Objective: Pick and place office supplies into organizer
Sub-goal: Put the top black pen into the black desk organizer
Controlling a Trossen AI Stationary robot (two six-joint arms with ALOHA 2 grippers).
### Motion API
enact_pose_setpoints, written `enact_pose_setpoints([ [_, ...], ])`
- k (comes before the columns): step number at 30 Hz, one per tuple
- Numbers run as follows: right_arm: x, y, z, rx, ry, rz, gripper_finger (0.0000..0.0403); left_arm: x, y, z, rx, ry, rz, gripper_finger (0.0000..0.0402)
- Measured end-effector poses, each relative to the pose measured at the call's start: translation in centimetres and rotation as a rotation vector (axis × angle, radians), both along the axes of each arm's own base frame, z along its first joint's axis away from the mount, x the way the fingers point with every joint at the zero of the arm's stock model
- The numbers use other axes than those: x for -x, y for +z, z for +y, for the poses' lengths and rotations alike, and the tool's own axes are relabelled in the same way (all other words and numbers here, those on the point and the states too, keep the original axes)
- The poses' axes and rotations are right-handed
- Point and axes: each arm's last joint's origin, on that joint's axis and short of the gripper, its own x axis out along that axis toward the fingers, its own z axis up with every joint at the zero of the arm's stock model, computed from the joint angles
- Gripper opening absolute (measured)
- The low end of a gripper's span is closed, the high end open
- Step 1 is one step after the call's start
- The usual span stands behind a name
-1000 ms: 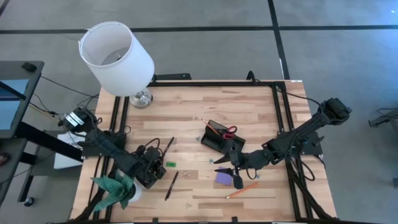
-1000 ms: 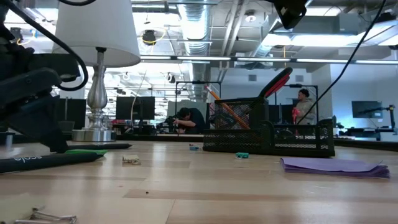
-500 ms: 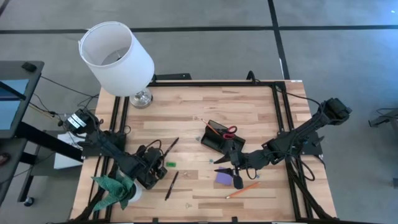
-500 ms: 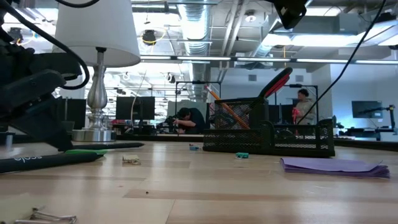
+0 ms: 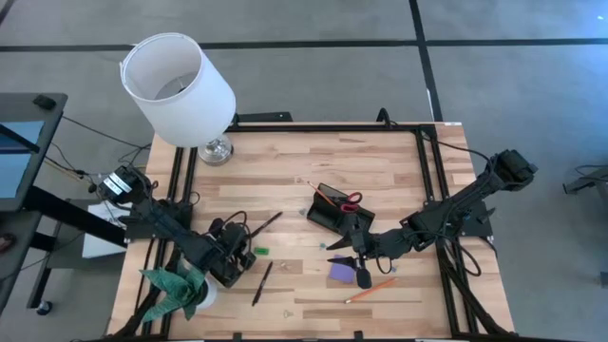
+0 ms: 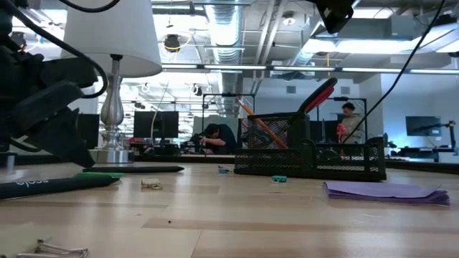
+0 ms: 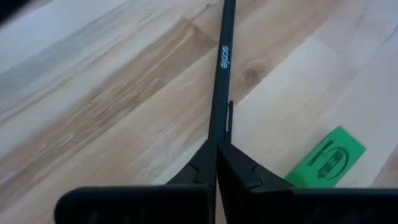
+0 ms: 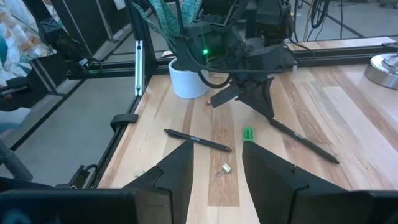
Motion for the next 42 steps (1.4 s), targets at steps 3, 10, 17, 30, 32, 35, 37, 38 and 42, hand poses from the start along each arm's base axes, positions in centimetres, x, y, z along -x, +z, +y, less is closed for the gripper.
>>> enact_pose_setpoints([
  [3, 0.0, 0.0, 0.0, 0.0, 0.0, 0.0, 0.0134, -0.01, 0.02, -0.01, -0.011, -0.02, 0.012, 0.0002],
  [10, 0.0, 0.0, 0.0, 0.0, 0.0, 0.0, 0.0134, -0.02, 0.06, -0.06, -0.025, -0.061, 0.042, 0.0009],
  [17, 0.0, 0.0, 0.0, 0.0, 0.0, 0.0, 0.0134, -0.02, 0.07, -0.1, -0.039, -0.096, 0.067, 0.008],
  [30, 0.0, 0.0, 0.0, 0.0, 0.0, 0.0, 0.0134, -0.05, 0.17, 0.04, -0.069, -0.076, 0.041, 0.015],
  [32, 0.0, 0.0, 0.0, 0.0, 0.0, 0.0, 0.0134, -0.04, 0.16, 0.04, -0.062, -0.067, 0.035, 0.015],
  [35, 0.0, 0.0, 0.0, 0.0, 0.0, 0.0, 0.0134, -0.05, 0.17, 0.03, -0.058, -0.062, 0.032, 0.015],
  [37, 0.0, 0.0, 0.0, 0.0, 0.0, 0.0, 0.0134, -0.05, 0.17, 0.03, -0.063, -0.068, 0.036, 0.015],
  [38, 0.0, 0.0, 0.0, 0.0, 0.0, 0.0, 0.0134, -0.06, 0.19, 0.03, -0.067, -0.071, 0.036, 0.015],
  [42, -0.02, 0.04, -0.02, -0.001, -0.002, -0.004, 0.0134, -0.07, 0.2, 0.05, -0.079, -0.078, 0.036, 0.015],
])
